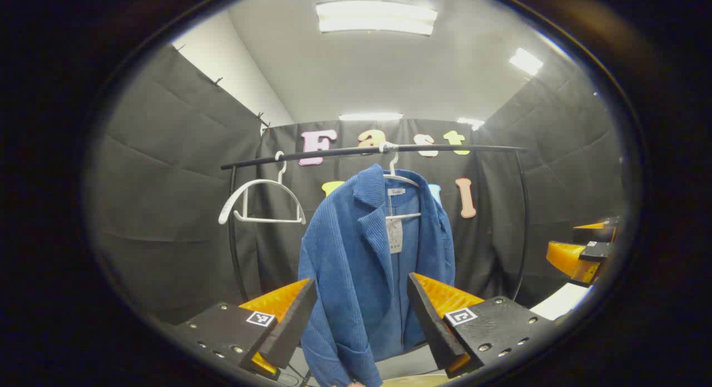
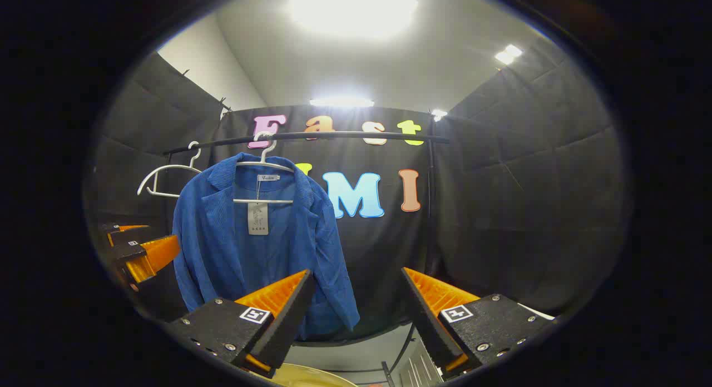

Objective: Grasp the clothes on the hanger with both hands and then place them into the laundry hamper below.

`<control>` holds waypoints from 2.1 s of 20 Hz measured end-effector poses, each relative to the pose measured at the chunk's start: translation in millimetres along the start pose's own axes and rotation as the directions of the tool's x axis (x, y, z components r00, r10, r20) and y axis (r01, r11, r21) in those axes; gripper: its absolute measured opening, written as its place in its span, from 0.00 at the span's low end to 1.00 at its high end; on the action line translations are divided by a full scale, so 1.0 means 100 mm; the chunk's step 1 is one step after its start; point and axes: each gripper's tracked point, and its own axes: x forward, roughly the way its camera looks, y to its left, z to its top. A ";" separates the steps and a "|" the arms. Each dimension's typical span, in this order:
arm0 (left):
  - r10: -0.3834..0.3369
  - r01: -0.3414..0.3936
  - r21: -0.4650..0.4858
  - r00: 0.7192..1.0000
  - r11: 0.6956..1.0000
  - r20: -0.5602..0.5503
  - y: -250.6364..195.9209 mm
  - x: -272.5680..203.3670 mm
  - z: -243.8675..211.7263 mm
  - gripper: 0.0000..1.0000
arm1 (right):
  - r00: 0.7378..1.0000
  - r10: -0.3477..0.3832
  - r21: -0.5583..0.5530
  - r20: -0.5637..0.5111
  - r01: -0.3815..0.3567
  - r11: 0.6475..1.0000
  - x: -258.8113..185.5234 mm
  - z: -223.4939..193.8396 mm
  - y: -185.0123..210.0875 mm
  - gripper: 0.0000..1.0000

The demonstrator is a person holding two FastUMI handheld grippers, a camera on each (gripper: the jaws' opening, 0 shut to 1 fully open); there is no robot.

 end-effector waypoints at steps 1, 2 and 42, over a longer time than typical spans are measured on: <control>0.001 -0.001 -0.001 1.000 1.000 -0.003 -0.01 0.00 -0.02 1.00 | 1.000 0.003 0.003 -0.004 -0.003 1.000 0.00 -0.02 0.01 0.95; -0.001 0.001 0.000 1.000 1.000 -0.008 -0.02 0.00 -0.04 1.00 | 1.000 0.006 0.006 -0.008 -0.006 1.000 0.00 -0.03 0.02 0.96; 0.037 -0.037 0.004 0.999 0.999 0.039 -0.22 0.80 0.28 1.00 | 0.979 0.176 0.093 0.107 -0.186 0.978 0.90 0.52 0.63 0.95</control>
